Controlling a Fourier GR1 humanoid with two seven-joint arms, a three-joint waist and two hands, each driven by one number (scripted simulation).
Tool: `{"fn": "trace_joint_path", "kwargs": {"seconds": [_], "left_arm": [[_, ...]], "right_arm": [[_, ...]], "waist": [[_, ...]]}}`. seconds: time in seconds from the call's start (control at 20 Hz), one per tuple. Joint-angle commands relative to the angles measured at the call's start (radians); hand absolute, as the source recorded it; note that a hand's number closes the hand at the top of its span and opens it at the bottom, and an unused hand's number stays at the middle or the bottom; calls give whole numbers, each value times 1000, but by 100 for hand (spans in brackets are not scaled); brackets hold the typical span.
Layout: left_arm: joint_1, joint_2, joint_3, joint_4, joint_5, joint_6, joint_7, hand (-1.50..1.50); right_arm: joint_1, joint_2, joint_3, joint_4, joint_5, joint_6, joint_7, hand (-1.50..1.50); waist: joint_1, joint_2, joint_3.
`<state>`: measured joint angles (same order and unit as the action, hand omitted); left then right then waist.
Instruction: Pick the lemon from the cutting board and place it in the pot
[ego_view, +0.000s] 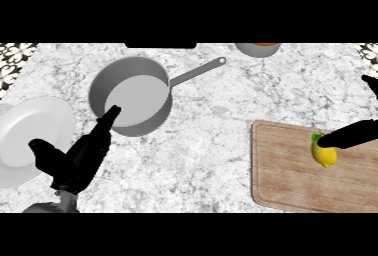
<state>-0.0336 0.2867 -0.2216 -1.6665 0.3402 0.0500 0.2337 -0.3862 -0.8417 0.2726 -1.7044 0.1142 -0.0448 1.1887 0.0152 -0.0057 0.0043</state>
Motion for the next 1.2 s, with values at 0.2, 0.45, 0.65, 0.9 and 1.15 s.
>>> {"fn": "trace_joint_path", "kwargs": {"seconds": [0.2, 0.45, 0.65, 0.9, 1.15], "left_arm": [[16, -37, -36, 26, 12, -46, 6, 0], [-12, -31, -15, 21, 21, -46, 43, 0], [21, -59, -44, 13, -11, -36, 19, 0], [30, -49, 5, 48, 12, -63, 7, 0], [52, -47, -9, -3, 11, -80, 32, 0]], "right_arm": [[-30, 123, 80, 98, 103, -8, 160, -150], [-61, 105, 97, 154, 149, 55, 209, -150], [17, 116, 108, 123, 190, 35, 196, -150], [47, 160, 113, 139, 220, 43, 170, -150], [45, 181, 55, 184, 222, 41, 148, -150]], "waist": [[-6, 7, -6], [-10, 7, -6], [-23, 3, -6], [-19, 5, -6], [-14, 4, -5]]}}
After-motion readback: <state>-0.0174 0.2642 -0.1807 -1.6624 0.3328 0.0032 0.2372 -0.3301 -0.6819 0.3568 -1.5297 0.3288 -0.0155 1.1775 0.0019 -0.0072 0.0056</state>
